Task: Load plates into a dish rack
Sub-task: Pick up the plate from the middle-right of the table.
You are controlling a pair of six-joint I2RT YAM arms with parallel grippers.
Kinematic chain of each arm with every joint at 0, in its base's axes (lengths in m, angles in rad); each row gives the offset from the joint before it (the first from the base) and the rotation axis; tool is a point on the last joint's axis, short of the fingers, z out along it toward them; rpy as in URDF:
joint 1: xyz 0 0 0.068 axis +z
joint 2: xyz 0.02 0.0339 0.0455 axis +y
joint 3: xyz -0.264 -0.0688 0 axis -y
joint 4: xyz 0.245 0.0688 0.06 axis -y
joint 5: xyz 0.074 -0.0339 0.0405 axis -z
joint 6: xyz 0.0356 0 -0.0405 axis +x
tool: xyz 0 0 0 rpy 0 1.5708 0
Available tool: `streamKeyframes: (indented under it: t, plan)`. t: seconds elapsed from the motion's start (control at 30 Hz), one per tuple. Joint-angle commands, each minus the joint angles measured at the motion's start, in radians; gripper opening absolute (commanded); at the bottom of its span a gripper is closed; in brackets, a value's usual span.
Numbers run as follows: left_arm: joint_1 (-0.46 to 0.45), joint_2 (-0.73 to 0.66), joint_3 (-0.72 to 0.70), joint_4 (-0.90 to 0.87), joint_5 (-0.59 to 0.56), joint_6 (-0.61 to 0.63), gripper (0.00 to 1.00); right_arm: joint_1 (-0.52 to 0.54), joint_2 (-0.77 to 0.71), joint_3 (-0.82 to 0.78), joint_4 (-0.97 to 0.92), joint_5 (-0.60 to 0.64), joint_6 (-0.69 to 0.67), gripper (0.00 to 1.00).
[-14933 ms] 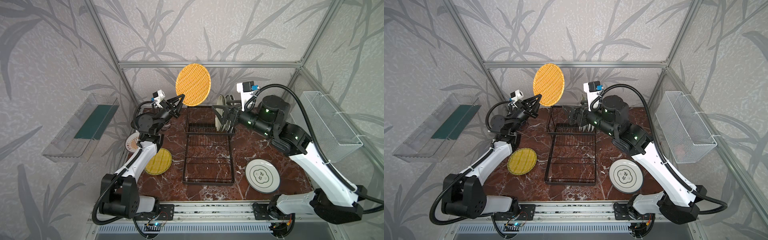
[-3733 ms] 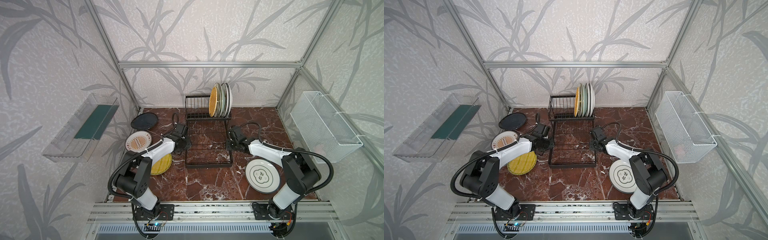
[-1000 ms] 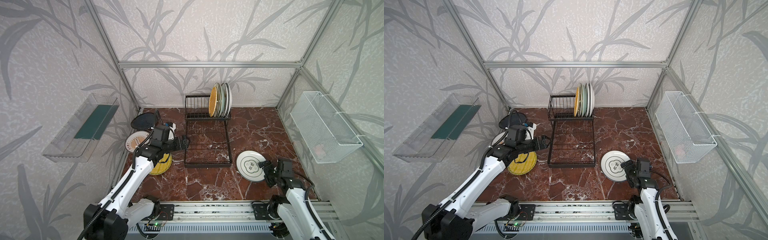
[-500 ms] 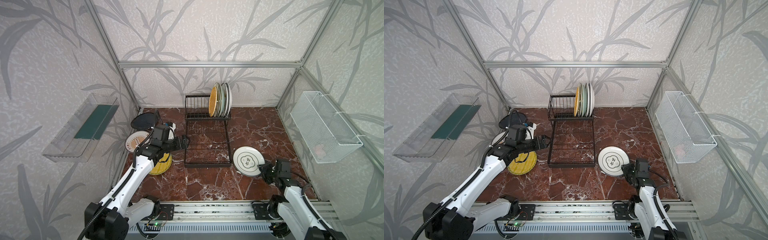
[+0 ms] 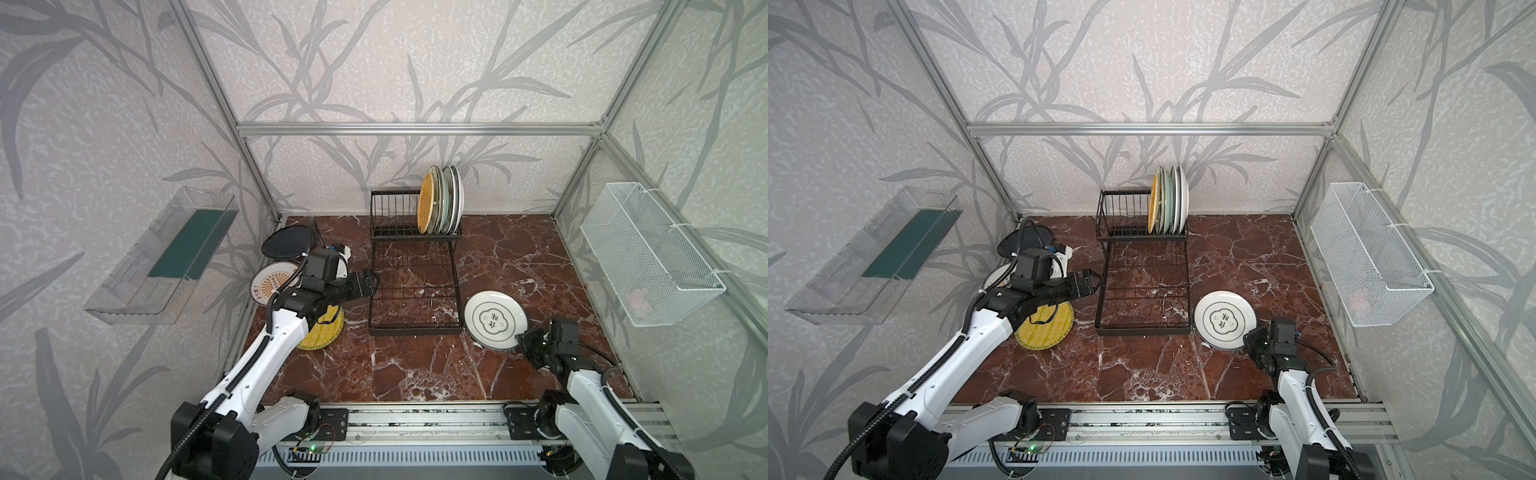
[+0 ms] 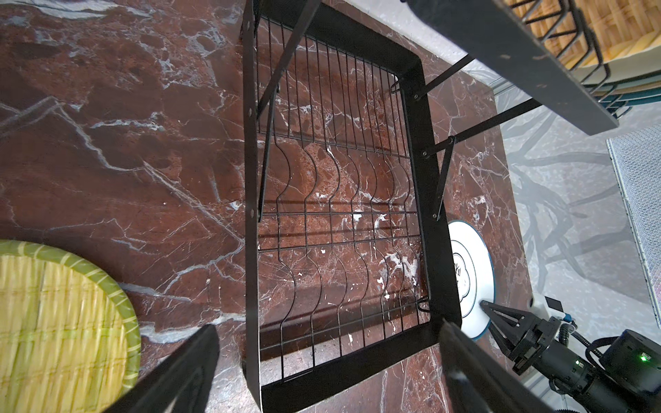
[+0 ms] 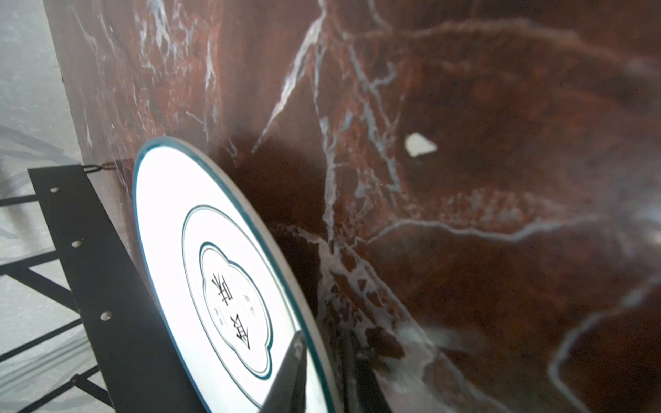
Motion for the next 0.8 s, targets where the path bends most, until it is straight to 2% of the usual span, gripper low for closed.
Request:
streamKeyframes:
  t: [0.0,0.37,0.63,0.77]
  plan:
    - [0.005,0.008,0.035,0.010,0.017,-0.005,0.95,0.005,0.022,-0.032,-0.064,0.037,0.011,0.14]
    - [0.008,0.000,0.046,-0.004,0.019,-0.001,0.95,0.005,-0.028,0.057,-0.142,0.163,-0.031,0.00]
    - [0.008,-0.010,0.072,-0.015,0.023,0.008,0.95,0.005,0.023,0.207,-0.131,0.125,-0.103,0.00]
    - [0.008,-0.021,0.078,-0.008,0.015,0.011,0.95,0.010,0.026,0.323,-0.196,0.142,-0.114,0.00]
